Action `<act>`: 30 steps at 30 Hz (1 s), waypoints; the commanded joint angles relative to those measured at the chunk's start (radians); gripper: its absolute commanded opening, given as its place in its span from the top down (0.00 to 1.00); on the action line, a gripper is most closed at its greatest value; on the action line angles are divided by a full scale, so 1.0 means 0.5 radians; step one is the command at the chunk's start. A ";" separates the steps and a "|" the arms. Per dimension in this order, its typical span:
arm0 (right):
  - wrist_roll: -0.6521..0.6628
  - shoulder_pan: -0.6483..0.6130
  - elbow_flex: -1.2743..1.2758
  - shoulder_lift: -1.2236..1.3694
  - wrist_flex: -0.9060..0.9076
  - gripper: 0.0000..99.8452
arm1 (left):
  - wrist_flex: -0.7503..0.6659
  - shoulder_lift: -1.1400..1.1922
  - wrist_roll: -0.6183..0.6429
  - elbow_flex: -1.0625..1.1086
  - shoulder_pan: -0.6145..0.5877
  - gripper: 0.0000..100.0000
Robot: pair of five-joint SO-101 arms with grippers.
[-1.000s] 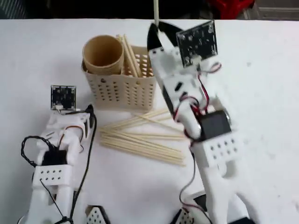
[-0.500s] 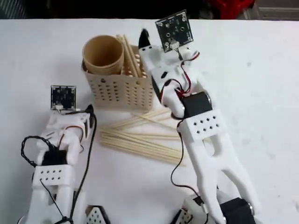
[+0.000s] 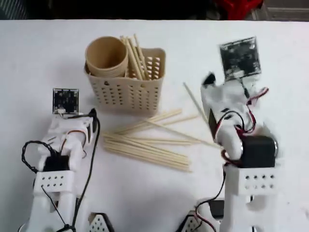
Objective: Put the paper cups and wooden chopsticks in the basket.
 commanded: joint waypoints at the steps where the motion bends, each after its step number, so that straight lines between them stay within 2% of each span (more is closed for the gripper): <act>1: 0.273 0.103 0.046 0.094 0.146 0.81 | -0.058 -0.038 -0.015 -0.009 0.011 0.80; 10: 0.752 0.189 -0.071 1.201 0.195 0.81 | -0.052 -0.038 -0.015 -0.009 0.011 0.80; 19: 0.770 0.238 -0.528 2.051 0.195 0.81 | -0.052 -0.038 -0.015 -0.009 0.011 0.80; 30: 0.761 0.219 -0.703 2.616 0.029 0.81 | -0.052 -0.038 -0.015 -0.009 0.011 0.80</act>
